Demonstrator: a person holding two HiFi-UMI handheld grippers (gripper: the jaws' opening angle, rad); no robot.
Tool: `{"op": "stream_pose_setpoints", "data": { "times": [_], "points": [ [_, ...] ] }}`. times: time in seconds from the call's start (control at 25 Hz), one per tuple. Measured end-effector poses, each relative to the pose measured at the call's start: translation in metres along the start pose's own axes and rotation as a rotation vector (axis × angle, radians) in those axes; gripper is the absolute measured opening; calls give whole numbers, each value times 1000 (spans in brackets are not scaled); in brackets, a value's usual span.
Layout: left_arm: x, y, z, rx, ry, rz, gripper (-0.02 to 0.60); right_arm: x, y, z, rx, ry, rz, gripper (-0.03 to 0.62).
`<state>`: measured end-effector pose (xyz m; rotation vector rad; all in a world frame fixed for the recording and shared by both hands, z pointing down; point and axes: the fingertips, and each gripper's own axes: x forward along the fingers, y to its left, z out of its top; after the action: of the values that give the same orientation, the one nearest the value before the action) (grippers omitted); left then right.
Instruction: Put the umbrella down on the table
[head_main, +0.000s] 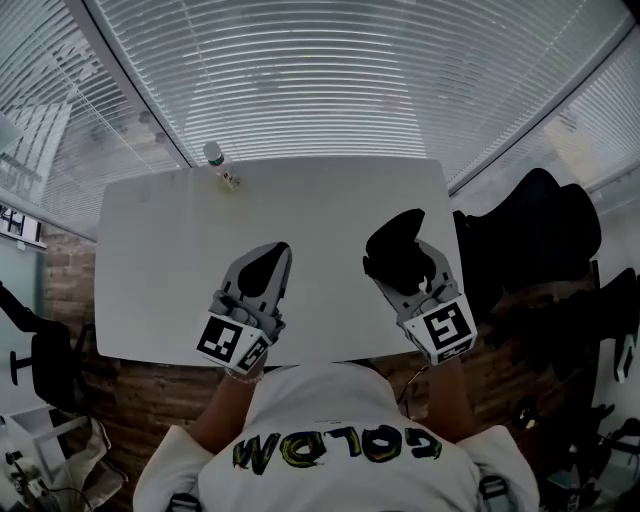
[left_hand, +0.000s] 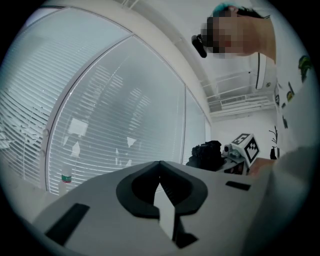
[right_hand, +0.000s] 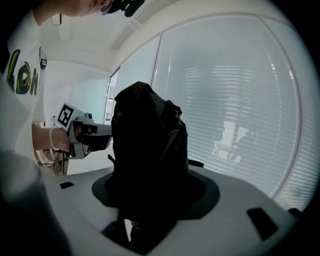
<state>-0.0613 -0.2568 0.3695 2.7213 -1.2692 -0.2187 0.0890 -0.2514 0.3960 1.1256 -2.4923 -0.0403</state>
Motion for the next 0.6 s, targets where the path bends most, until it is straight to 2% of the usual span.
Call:
{"op": "stream_pose_setpoints", "data": {
  "times": [0.32,0.6],
  "points": [
    [-6,4,-6,-13,7,-1,11,35,23,-47,-281,280,48,252],
    [-11,9,-8,-14,10,2,11,59,40,-77,-400,416,107,252]
  ]
}}
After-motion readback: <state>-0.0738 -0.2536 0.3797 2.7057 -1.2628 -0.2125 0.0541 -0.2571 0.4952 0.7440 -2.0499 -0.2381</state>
